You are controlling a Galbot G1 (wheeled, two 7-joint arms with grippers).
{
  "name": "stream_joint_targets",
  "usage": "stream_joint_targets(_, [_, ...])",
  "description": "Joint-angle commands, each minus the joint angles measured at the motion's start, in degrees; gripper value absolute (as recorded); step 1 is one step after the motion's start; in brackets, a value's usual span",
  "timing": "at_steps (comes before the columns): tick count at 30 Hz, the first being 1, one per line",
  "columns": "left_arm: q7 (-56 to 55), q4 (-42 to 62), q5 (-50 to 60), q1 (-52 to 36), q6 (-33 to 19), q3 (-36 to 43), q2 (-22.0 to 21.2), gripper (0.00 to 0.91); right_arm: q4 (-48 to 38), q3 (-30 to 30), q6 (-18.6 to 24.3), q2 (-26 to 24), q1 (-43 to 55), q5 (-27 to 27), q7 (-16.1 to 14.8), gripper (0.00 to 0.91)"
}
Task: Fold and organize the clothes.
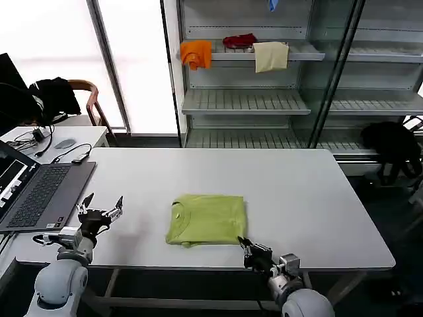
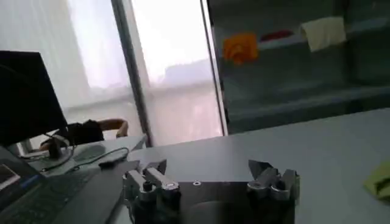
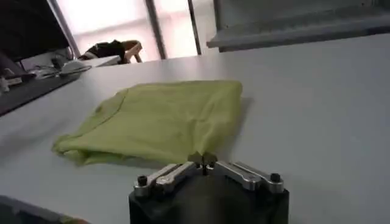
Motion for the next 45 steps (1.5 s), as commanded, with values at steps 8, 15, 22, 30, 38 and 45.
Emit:
stream_joint_targets(8, [0.22,-0.88,-1.04,1.66,-0.34,-0.68,0.3,0.907,1.99,3.59,3.18,-0.6,-2.02,-1.91,-1.93,0.907])
stream_joint_targets(15, [1.09,-0.88,-2.54,1.69,-0.5,-0.82,0.31,0.907,1.3,9.18,7.73,-3.53,-2.06,-3.99,-3.24,0.907])
stream_joint_targets(22, [1.25,-0.32,-2.33,1.66,-0.99,-0.73,-0.07,0.907,-1.19,16.37,10.72,-7.0,0.07,-3.0,-1.72,0.907])
stream_joint_targets(30, [2.01,-1.07,-6.83,2.36,-0.06,-0.88,-0.19,0.907,-2.38,19.33,11.82,-9.19,1.16,-1.84,0.37,0.907])
stream_joint_targets(38, [2.14,-1.65,-8.46,2.83,0.49,-1.14,-0.22,0.907,-2.83,17.71,13.65,-7.45,0.89,-6.75,1.33,0.907])
stream_joint_targets(45, [2.11,-1.75,-9.31,3.18,1.27,-2.12,0.39,0.907,-2.26,16.51,13.37,-7.04,2.01,-11.44,1.3,0.907])
